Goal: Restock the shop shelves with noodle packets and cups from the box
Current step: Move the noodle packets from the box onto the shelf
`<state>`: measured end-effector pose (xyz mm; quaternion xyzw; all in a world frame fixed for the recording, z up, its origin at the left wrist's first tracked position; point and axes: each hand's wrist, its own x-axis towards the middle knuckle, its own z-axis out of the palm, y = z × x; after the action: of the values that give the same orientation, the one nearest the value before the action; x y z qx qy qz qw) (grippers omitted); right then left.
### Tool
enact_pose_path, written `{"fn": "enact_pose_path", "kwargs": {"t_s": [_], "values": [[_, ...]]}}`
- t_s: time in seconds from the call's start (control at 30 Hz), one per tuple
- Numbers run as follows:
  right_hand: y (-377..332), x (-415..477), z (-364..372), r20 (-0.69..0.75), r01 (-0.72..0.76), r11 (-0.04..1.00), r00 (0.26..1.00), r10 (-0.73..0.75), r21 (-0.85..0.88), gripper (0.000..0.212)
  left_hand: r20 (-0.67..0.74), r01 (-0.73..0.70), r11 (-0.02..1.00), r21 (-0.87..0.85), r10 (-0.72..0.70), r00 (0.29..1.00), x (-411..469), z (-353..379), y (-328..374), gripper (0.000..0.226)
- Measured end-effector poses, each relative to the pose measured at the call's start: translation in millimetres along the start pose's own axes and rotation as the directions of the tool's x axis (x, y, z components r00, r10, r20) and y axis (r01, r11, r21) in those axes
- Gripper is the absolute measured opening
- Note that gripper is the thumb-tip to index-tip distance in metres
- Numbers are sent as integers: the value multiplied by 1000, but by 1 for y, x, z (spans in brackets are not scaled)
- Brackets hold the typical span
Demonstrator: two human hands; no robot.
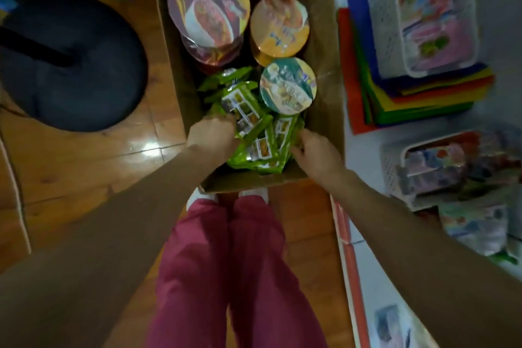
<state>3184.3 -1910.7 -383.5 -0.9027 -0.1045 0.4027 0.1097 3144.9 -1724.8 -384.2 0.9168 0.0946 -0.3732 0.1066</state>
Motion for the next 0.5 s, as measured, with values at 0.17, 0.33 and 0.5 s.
{"fn": "enact_pose_path", "kwargs": {"t_s": [0.17,0.33,0.5], "values": [[11,31,58,21,-41,999,999,41,3,32,35,14,1000,17,-15,999,41,64,1,79],[8,51,81,-37,-106,989,994,102,-102,41,12,21,1000,22,-22,1000,65,88,3,98],[2,62,87,-53,-150,982,988,145,-117,34,11,-22,1000,22,22,1000,74,88,0,88]]}}
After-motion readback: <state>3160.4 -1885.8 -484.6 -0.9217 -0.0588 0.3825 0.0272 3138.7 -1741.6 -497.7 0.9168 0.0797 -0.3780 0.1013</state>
